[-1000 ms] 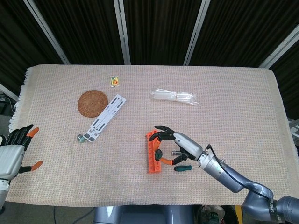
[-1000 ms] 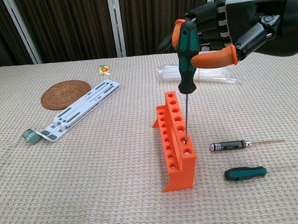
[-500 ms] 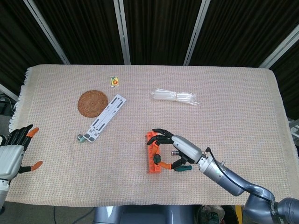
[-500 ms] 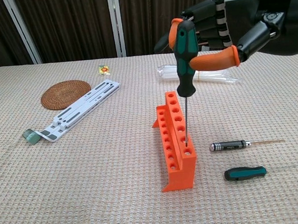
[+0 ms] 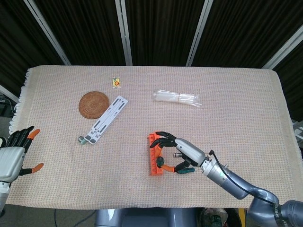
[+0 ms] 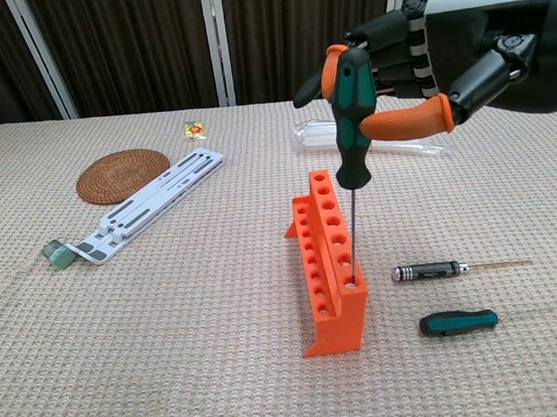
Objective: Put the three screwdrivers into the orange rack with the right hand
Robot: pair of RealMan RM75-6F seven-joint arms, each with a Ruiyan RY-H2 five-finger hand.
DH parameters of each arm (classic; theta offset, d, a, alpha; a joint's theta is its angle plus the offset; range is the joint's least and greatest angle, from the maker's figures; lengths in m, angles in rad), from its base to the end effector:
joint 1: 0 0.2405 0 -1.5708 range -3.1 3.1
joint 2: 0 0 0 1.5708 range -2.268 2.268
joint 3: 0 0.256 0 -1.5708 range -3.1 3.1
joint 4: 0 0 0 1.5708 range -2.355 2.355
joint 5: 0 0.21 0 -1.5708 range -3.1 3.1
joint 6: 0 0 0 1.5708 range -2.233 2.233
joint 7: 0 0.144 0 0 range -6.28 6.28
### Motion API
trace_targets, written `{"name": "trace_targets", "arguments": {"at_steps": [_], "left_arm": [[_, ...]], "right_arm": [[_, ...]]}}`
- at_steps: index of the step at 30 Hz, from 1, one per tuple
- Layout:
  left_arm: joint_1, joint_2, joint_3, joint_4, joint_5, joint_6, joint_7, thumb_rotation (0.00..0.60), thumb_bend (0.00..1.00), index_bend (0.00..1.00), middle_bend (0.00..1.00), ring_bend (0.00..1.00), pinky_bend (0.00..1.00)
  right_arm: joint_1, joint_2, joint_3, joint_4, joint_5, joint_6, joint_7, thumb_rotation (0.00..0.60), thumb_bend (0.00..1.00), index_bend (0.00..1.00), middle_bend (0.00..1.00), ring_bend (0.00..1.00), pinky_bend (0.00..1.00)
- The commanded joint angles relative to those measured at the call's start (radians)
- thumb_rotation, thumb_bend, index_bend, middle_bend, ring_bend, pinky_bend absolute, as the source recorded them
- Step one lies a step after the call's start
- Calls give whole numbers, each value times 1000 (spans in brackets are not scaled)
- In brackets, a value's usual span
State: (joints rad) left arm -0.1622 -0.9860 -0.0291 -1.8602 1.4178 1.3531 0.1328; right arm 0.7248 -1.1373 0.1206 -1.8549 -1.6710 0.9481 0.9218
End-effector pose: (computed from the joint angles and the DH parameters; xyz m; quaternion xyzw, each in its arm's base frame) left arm -0.2744 0.1926 0.1609 -0.6278 -0.4192 -0.3474 0.5563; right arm -0.0941 -0.2825 0.0701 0.6212 -0.6022 0.5012 0.0173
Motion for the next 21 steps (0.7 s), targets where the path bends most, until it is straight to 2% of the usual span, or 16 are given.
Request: {"name": "trace_targets", "arguments": {"at_steps": [1, 12, 21], "left_arm": [[-1, 0, 0, -2, 0, -1, 1, 600, 152, 84, 0, 0, 0], [-2, 1, 1, -4, 3, -1, 4, 600, 151, 83, 0, 0, 0], [-1, 1, 4, 4, 6, -1, -6, 600, 152, 83, 0, 0, 0]], "right_arm": [[6, -5, -8, 9, 5, 1, 7, 600, 386, 678, 260, 0, 0], [11, -29, -30, 24, 11, 21, -14, 600, 386, 678, 261, 0, 0], [-2, -80, -52, 44, 28, 42, -116, 600, 386, 678, 261, 0, 0]]}}
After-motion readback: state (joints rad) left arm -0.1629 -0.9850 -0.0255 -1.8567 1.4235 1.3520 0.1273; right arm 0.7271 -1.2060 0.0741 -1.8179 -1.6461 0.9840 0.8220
